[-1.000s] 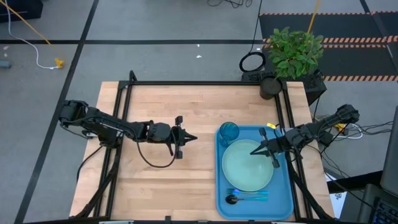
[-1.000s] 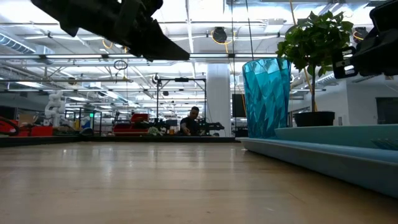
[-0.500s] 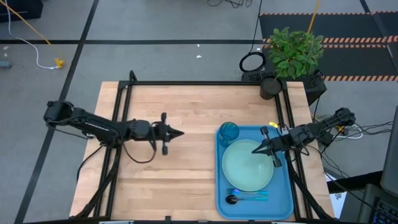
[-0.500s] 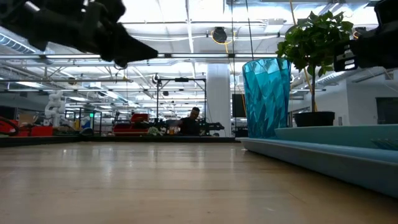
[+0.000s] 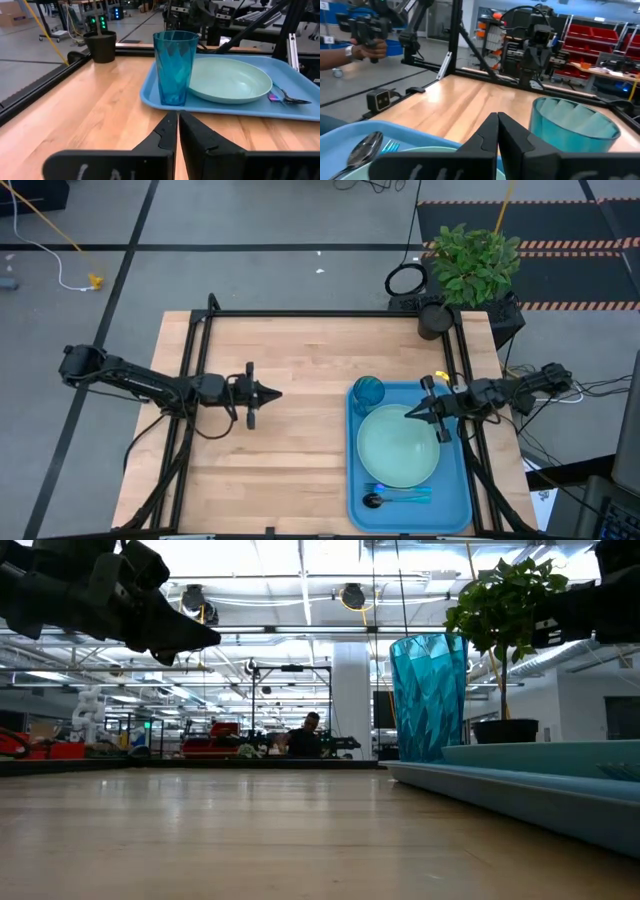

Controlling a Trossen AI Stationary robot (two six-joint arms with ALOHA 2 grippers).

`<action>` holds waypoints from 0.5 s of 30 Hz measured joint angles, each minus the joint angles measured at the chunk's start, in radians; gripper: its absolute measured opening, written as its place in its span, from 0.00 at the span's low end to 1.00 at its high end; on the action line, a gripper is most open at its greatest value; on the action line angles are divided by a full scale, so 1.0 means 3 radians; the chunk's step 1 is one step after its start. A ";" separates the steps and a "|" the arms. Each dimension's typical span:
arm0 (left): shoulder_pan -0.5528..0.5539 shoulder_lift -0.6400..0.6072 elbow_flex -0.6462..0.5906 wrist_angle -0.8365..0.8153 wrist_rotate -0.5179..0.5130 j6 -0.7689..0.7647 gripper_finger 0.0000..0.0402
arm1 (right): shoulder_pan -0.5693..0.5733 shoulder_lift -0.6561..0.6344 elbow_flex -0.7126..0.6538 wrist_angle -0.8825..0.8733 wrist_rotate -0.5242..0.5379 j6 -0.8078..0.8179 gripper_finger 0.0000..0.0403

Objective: Pick and place plate/cup/fork/spoon on tray
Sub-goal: Return to Home Position

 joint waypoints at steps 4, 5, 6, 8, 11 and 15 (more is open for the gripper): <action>0.0000 0.0000 -0.0003 -0.0043 0.0000 -0.0065 0.06 | -0.0168 0.0000 -0.0001 -0.0021 -0.0135 -0.0007 0.00; 0.0000 0.0001 -0.0003 -0.0046 0.0000 -0.0077 0.06 | -0.0215 -0.0002 -0.0003 -0.0020 -0.0174 -0.0007 0.00; 0.0000 0.0000 -0.0003 -0.0044 0.0000 -0.0086 0.06 | -0.0261 0.0000 -0.0003 -0.0017 -0.0191 -0.0003 0.00; 0.0000 0.0000 -0.0003 -0.0043 0.0000 -0.0098 0.06 | -0.0345 -0.0002 -0.0003 -0.0020 -0.0193 -0.0003 0.00; 0.0000 0.0000 -0.0003 -0.0042 -0.0001 -0.0093 0.06 | -0.0477 0.0000 -0.0003 -0.0020 -0.0194 -0.0009 0.00; 0.0000 0.0000 -0.0003 -0.0042 -0.0002 -0.0088 0.06 | -0.0660 0.0000 -0.0005 -0.0020 -0.0192 -0.0009 0.00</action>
